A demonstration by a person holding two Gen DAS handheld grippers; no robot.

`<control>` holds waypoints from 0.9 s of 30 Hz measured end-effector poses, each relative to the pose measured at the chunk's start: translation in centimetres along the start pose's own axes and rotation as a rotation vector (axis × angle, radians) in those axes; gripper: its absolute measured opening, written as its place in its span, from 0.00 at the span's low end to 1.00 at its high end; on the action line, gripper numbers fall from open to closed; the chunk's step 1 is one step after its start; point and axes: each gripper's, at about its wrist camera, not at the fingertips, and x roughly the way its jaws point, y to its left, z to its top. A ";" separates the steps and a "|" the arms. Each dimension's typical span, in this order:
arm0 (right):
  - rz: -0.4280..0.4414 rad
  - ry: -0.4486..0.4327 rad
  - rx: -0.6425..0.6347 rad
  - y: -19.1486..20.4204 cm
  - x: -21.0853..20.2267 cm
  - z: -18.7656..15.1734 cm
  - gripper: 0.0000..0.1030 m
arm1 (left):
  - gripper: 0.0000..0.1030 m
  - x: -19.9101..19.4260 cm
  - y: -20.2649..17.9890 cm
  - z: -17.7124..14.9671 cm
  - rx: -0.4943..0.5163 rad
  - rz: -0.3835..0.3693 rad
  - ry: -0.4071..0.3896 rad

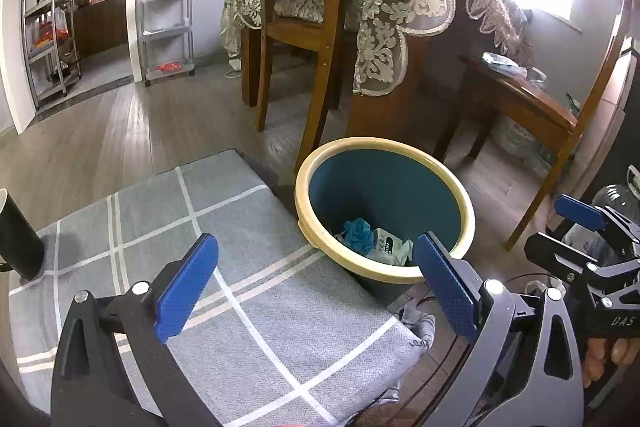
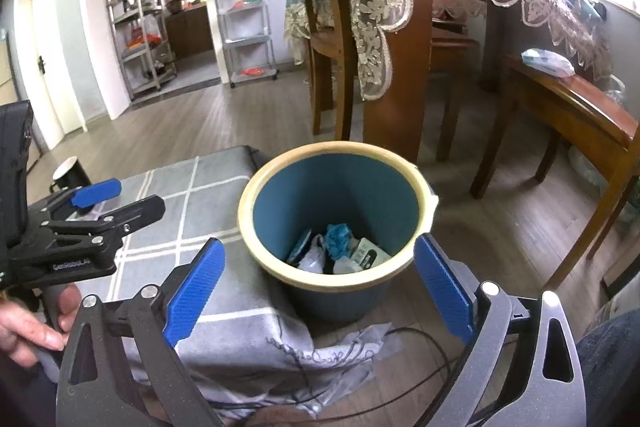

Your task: Collect trash

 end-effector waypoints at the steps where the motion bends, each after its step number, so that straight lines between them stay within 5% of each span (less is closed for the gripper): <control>1: 0.001 0.000 0.000 0.0 0.0 0.0 0.92 | 0.94 0.1 -0.1 0.0 0.004 0.000 0.001; 27: 0.002 0.001 0.004 0.1 0.0 0.0 0.92 | 0.95 0.7 -0.7 -0.6 0.030 -0.007 0.015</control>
